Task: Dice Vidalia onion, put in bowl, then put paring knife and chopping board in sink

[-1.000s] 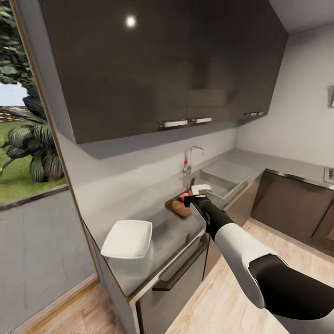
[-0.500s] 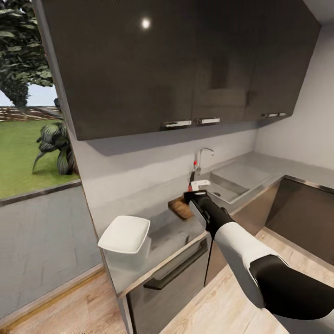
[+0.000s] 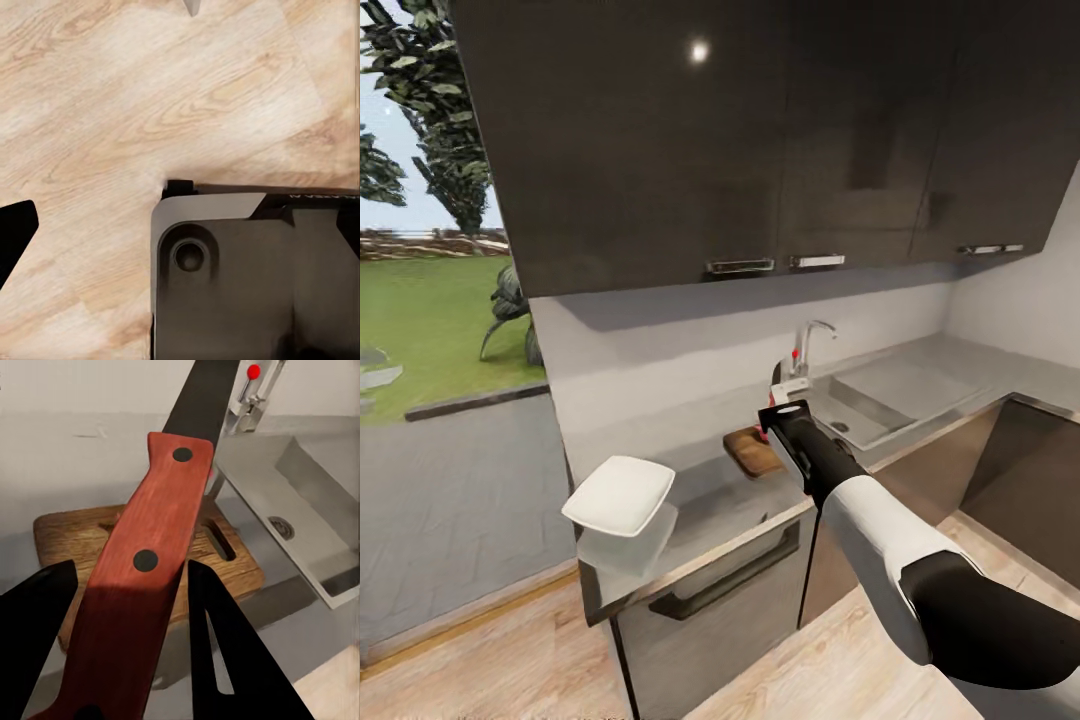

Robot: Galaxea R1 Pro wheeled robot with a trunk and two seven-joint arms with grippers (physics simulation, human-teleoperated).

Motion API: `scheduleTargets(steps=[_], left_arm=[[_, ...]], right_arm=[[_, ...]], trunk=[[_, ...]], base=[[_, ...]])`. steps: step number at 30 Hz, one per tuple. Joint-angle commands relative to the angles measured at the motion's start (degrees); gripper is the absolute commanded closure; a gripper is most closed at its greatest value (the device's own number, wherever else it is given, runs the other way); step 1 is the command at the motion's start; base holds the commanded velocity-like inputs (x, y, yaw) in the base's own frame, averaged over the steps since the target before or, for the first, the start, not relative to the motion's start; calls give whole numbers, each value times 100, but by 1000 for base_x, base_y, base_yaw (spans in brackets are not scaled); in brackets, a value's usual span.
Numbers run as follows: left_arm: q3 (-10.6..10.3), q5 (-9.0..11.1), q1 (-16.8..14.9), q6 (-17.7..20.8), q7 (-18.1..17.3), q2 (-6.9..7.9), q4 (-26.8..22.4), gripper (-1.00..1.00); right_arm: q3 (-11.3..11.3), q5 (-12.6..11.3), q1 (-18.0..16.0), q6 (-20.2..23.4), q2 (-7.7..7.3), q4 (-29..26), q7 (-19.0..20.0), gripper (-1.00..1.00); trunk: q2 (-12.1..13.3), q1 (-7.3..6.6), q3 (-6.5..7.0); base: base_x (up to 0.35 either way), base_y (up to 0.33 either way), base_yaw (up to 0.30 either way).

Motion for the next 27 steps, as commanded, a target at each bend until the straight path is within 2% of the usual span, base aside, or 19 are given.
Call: scheduleTargets(steps=[1, 9, 14, 18, 22, 27], left_arm=[[-48, 49, -9, -36, -17, -4, 24, -100], [-48, 49, -9, -36, -17, -3, 24, -100], [-48, 49, -9, -36, -17, -9, 23, -100], [-48, 49, -9, -36, -16, -12, 17, -100], [-48, 49, -9, -36, -17, -12, 16, -100], [-48, 49, -9, -36, -17, -41, 16, -100]], right_arm=[[12, 18, -2, 43, 0, -6, -23, 100], [17, 139, -2, 47, 0, -8, -23, 100], [25, 412, -2, 41, 0, -8, -27, 100], [91, 855, -2, 32, 0, -17, -41, 100], [132, 976, -2, 30, 0, -24, -55, 100], [139, 997, -2, 32, 0, -26, -57, 100]], trunk=[[-8, 3, -7], [-8, 3, -7], [-8, 3, -7], [-8, 3, -7], [-8, 3, -7], [-8, 3, -7]], base=[[0, -340, 207], [0, -340, 204], [0, -340, 201], [0, -340, 200], [0, -340, 195], [0, -340, 192]])
